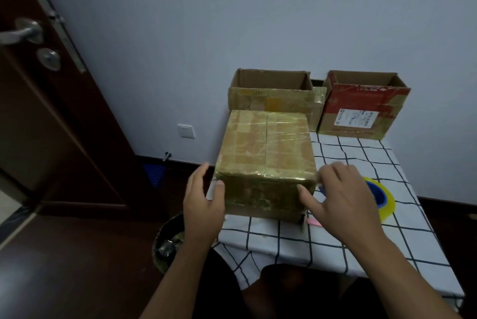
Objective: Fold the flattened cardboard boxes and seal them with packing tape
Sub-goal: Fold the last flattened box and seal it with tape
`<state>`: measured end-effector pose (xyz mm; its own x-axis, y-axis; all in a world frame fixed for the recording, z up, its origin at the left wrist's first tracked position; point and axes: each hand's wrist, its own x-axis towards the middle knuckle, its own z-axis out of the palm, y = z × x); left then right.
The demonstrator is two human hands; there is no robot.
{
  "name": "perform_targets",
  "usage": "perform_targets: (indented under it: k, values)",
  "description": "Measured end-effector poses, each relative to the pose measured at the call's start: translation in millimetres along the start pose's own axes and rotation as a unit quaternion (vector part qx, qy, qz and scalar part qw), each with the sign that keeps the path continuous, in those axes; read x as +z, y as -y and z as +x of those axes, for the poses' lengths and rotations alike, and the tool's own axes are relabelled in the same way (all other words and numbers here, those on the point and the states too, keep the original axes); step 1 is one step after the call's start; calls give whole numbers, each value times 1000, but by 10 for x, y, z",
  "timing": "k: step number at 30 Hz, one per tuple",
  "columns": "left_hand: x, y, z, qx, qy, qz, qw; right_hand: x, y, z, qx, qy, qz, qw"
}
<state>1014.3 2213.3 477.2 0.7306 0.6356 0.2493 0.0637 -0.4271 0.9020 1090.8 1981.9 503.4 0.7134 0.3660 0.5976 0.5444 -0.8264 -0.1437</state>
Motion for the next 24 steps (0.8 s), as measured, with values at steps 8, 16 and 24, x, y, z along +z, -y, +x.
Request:
perform_targets:
  k: [8,16,24]
  values:
    - [8,111,-3,-50,-14,-149,987,448,264,244,-95,110,-2,989]
    - [-70,327,263,-135,61,-273,951,453,253,247,-93,80,12,992]
    - [-152,287,311,-48,91,-154,983,441,251,253,-84,95,12,992]
